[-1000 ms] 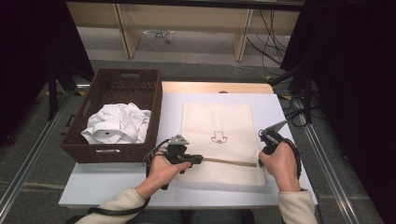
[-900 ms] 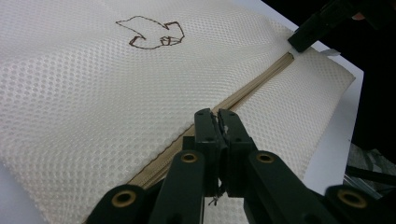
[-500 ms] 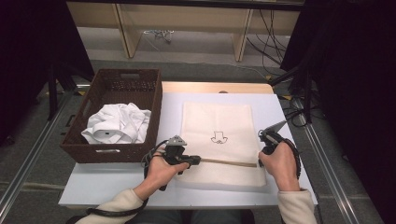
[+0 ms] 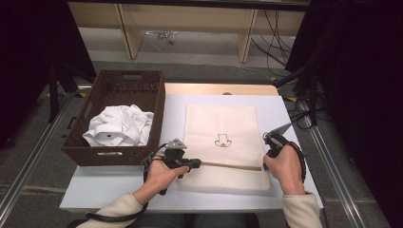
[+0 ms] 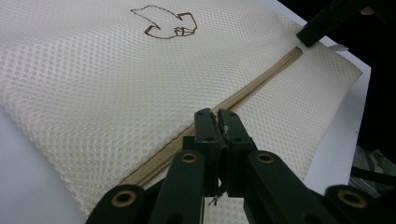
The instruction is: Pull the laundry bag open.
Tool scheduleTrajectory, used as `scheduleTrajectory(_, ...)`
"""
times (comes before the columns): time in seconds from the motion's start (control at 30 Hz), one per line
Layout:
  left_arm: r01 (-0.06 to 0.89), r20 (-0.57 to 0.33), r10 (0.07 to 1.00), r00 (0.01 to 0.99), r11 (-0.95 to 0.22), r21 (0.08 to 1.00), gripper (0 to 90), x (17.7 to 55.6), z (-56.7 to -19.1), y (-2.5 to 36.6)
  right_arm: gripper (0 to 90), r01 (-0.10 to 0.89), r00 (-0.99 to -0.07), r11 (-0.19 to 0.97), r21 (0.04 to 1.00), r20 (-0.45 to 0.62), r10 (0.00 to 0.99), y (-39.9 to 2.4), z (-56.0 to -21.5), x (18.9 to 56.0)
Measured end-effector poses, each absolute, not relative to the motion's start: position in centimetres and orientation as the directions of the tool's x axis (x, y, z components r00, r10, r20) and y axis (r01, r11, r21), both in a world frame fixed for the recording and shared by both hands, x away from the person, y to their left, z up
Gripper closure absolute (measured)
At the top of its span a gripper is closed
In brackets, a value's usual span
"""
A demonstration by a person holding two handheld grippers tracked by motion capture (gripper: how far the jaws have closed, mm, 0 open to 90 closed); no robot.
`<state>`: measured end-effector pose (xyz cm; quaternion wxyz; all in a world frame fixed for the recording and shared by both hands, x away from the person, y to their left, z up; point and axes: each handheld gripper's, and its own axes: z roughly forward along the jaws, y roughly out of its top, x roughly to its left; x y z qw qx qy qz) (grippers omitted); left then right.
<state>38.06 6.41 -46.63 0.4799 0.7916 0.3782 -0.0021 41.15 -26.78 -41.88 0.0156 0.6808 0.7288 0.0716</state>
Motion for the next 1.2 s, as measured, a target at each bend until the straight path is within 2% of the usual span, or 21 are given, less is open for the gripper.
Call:
scheduleTrajectory(0.37,0.596,-0.355,0.601,0.716,-0.261,0.76,86.7,38.0,-46.6,7.0,84.3,0.992,-0.068,0.059,0.114,0.074,0.995,-26.8,-42.0,41.2)
scheduleTrajectory(0.47,0.604,-0.366,0.599,0.712,-0.257,0.754,86.7,38.0,-46.7,7.3,84.4,0.991,-0.093,0.085,0.108,0.07,0.993,-27.1,-41.9,41.2)
scheduleTrajectory(0.57,0.602,-0.363,0.602,0.712,-0.257,0.756,86.7,37.9,-46.7,7.4,84.3,0.994,-0.057,0.051,0.101,0.063,0.996,-26.8,-41.8,41.1)
scheduleTrajectory(0.67,0.611,-0.37,0.603,0.707,-0.256,0.749,86.7,38.0,-46.9,7.7,84.4,0.99,-0.088,0.08,0.114,0.07,0.994,-27.1,-42.0,41.2)
scheduleTrajectory(1.2,0.616,-0.367,0.615,0.698,-0.253,0.746,86.7,37.8,-47.3,8.9,84.3,0.993,-0.058,0.051,0.104,0.068,0.996,-27.0,-42.2,41.3)
